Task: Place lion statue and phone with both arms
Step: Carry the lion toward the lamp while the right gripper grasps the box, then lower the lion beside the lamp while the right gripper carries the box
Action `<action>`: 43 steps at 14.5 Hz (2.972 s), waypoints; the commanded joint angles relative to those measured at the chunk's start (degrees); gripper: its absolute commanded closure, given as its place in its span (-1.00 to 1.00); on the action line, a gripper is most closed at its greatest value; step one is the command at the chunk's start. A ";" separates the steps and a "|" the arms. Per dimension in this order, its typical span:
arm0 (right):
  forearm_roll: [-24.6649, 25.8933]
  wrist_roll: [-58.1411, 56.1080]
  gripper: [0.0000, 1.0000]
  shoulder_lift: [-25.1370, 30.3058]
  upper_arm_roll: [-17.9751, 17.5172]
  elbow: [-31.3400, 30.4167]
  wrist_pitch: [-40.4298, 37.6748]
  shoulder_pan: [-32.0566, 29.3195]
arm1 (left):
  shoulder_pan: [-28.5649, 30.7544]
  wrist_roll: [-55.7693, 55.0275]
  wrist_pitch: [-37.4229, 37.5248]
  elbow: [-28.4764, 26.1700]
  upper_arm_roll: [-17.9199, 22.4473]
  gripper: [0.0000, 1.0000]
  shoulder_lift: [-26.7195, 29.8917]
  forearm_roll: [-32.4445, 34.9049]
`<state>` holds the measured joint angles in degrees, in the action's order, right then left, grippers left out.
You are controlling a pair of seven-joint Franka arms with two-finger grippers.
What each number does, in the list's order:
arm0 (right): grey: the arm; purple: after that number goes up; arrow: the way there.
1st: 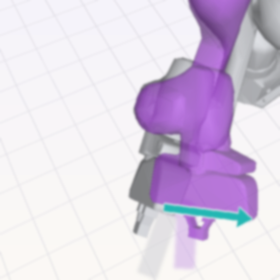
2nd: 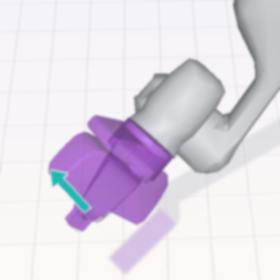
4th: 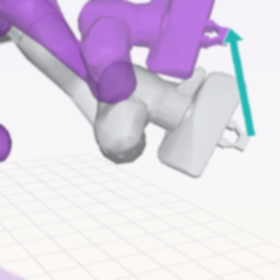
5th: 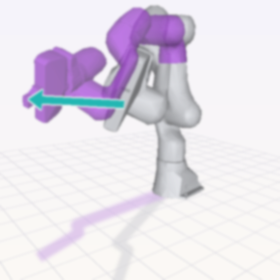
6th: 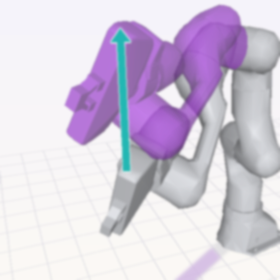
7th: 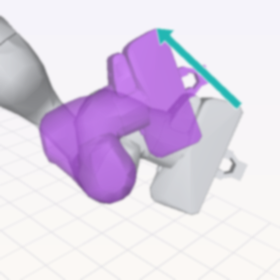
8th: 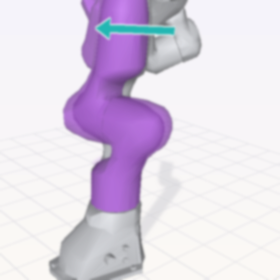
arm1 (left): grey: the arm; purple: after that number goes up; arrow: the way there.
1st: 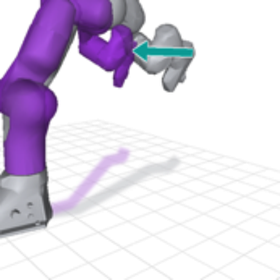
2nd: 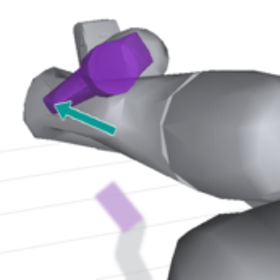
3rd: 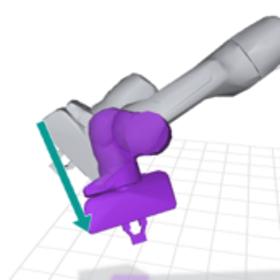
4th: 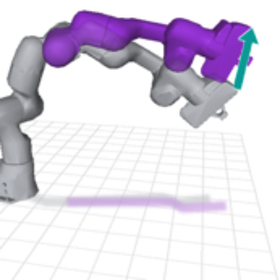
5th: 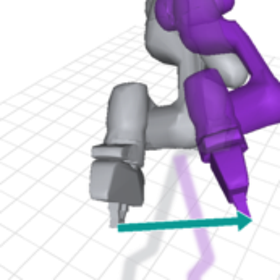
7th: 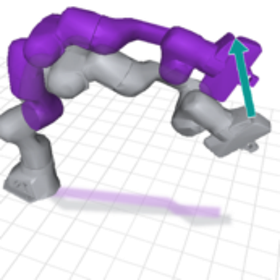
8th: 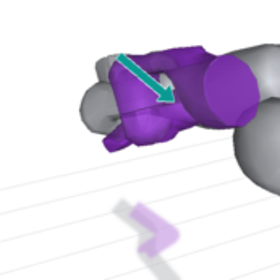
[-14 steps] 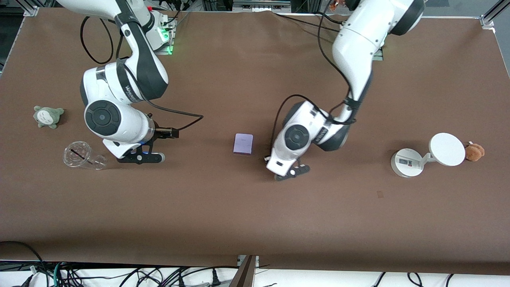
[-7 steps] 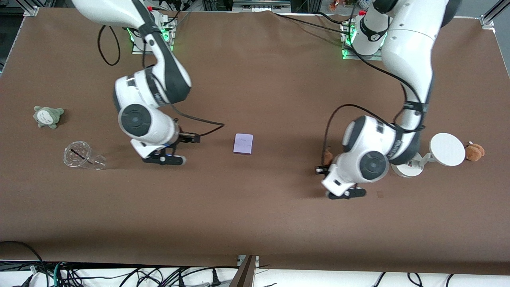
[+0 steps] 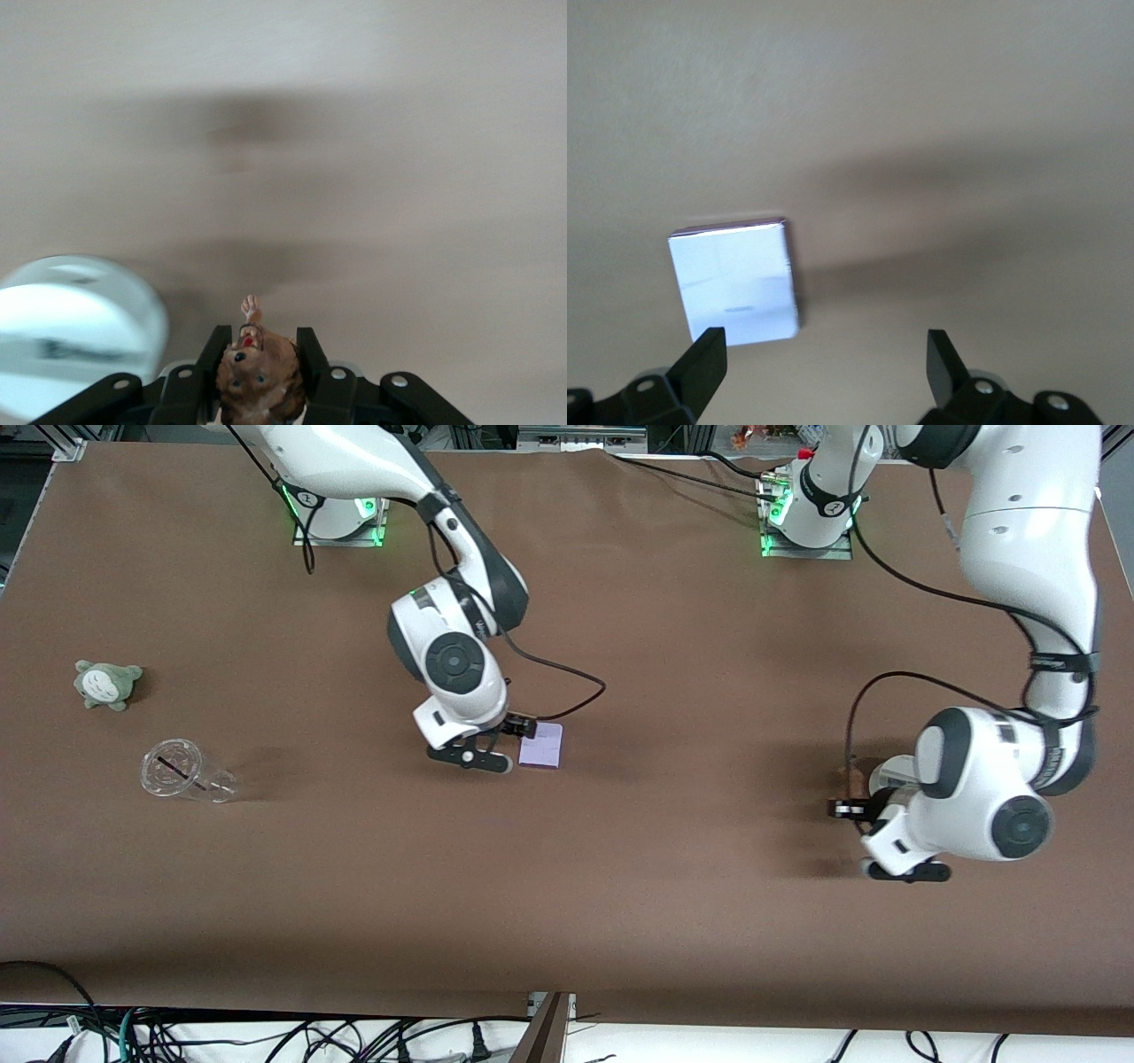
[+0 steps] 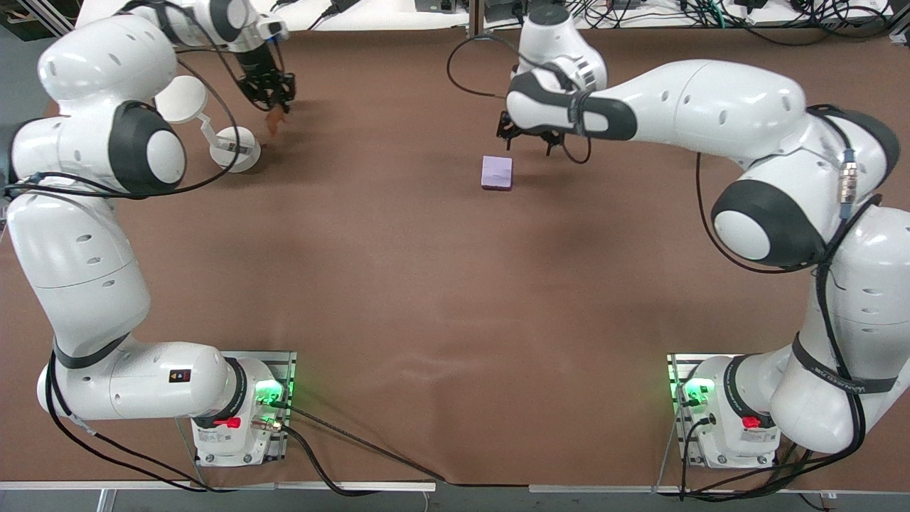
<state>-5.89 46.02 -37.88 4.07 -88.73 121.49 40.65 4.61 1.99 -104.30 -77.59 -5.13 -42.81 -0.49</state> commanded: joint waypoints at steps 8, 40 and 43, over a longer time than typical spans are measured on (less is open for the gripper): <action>-0.79 5.39 -1.00 -6.23 0.33 0.05 10.60 5.14 | 2.34 1.97 -12.06 -12.41 -1.20 1.00 3.09 0.75; -1.67 -6.36 0.16 -6.51 0.86 3.39 9.65 0.77 | -0.21 -3.31 -14.35 -12.41 -1.82 -1.00 0.36 -3.38; -2.11 -18.92 0.16 -5.80 3.21 3.13 5.97 -3.72 | -0.56 -2.87 -10.40 -11.45 -1.82 -1.00 4.03 -2.94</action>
<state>-7.25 34.54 -44.95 6.06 -85.27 130.77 39.97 4.27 -1.12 -117.73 -89.33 -7.03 -42.48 -2.71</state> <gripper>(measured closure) 0.154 0.000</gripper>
